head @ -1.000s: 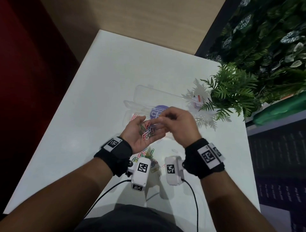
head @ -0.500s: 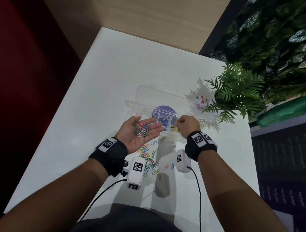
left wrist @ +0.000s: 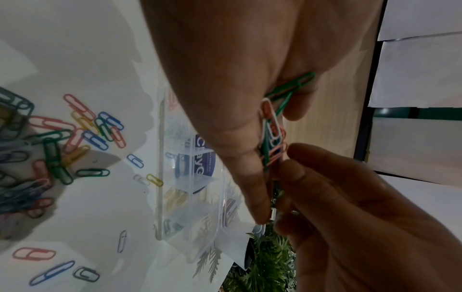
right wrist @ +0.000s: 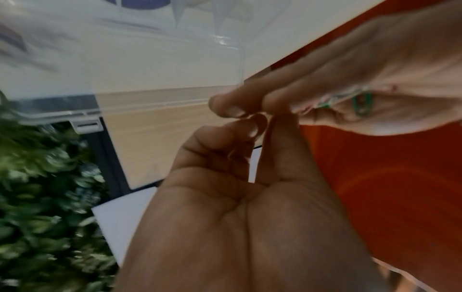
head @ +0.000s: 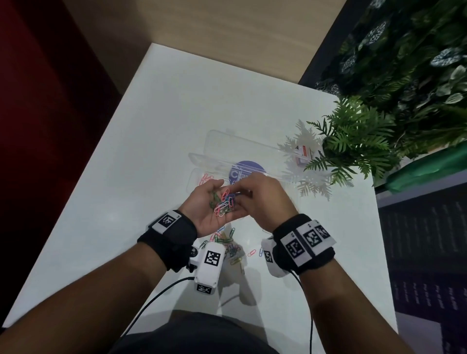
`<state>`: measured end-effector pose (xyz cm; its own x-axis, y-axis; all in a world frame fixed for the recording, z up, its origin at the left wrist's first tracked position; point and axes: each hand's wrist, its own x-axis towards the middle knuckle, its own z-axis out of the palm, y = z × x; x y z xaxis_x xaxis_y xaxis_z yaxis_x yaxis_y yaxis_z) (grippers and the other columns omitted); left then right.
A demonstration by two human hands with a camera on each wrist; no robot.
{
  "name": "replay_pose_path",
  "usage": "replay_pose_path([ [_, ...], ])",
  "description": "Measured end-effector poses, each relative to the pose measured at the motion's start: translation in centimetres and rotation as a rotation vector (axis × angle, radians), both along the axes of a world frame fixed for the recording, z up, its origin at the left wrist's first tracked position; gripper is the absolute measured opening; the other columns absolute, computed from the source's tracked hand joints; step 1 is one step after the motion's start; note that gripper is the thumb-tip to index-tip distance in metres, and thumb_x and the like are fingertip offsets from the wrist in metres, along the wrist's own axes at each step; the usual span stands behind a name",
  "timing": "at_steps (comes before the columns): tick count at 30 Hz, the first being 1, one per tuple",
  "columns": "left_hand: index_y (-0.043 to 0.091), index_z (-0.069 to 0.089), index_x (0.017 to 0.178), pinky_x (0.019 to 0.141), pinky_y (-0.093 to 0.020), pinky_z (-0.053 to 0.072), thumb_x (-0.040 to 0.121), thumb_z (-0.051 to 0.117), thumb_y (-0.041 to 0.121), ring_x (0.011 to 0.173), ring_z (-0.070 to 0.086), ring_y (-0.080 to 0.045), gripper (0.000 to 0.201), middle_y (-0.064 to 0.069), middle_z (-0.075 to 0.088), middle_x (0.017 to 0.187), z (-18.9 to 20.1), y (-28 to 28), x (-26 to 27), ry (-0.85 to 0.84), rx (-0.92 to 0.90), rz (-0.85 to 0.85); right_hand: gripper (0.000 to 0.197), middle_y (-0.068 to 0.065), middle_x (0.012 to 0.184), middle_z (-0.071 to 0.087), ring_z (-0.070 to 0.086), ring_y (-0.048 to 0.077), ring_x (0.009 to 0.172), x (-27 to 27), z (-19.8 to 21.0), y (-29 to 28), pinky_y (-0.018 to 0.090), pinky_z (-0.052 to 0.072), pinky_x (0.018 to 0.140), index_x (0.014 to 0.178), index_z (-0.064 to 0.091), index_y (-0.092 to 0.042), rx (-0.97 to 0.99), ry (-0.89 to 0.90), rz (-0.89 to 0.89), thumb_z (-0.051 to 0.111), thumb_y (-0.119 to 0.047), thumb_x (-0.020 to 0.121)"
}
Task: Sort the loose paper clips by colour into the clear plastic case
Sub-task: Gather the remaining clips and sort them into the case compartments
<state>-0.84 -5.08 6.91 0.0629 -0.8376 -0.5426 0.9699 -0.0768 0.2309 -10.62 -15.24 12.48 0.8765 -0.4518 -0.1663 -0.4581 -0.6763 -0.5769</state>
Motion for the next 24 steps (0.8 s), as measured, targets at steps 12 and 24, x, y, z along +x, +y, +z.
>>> replay_pose_path([
  [12,-0.006,0.071,0.087,0.098,-0.050,0.046,0.086,0.043,0.020,0.099,0.062,-0.037,0.038,-0.022,0.065,0.096,0.5,1.1,-0.9,-0.036,-0.016,-0.039,0.018,-0.003,0.079,0.062,0.057,-0.003,0.062,-1.2,0.4,1.2,0.006,0.040,0.057,0.094,0.072,-0.007,0.148,-0.012,-0.098,0.057,-0.002,0.086],
  [24,-0.006,0.073,0.085,0.080,-0.044,0.058,0.097,0.026,0.020,0.076,0.070,-0.029,0.055,-0.021,0.070,0.086,1.1,1.1,-1.1,-0.060,-0.052,-0.020,0.022,0.001,0.097,0.068,0.060,0.018,0.085,-2.0,0.3,2.6,0.034,0.051,0.075,0.094,0.068,-0.017,-0.020,0.030,-0.054,0.054,-0.005,0.083],
])
